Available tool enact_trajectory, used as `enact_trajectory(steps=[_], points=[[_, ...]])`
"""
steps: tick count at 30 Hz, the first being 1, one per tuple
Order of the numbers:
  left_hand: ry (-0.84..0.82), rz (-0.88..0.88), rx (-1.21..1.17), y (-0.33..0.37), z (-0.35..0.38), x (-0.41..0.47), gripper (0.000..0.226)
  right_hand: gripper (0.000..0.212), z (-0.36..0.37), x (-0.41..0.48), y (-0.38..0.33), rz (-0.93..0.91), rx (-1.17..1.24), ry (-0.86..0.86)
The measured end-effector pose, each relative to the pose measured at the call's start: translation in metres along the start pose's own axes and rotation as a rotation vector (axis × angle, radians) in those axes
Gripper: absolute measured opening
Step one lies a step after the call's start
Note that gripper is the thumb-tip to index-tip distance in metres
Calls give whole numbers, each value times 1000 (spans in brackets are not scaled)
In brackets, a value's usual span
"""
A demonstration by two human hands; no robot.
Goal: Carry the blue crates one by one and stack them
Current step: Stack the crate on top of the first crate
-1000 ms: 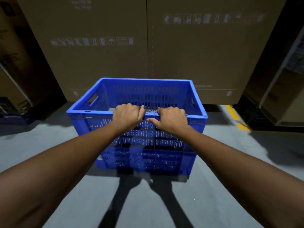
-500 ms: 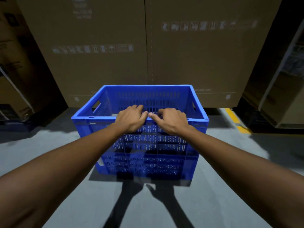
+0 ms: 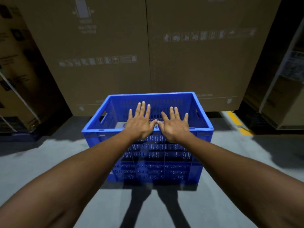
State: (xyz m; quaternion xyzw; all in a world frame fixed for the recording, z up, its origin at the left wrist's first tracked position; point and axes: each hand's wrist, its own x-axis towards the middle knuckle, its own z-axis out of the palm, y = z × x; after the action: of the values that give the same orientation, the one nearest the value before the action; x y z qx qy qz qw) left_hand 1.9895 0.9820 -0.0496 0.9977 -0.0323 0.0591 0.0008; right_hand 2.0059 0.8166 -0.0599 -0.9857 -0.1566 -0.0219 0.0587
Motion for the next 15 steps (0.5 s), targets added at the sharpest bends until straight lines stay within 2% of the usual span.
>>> enact_trajectory(steps=[3, 6, 11, 15], points=[[7, 38, -82, 11, -40, -10, 75, 70, -16, -22, -8, 43, 44, -97], [71, 126, -103, 18, -103, -22, 72, 72, -63, -47, -17, 18, 52, -88], [93, 180, -166, 15, -241, -42, 68, 78, -205, -74, -41, 3, 79, -109], [120, 189, -202, 10, -386, -55, 67, 78, -350, -90, -67, -5, 135, -56]])
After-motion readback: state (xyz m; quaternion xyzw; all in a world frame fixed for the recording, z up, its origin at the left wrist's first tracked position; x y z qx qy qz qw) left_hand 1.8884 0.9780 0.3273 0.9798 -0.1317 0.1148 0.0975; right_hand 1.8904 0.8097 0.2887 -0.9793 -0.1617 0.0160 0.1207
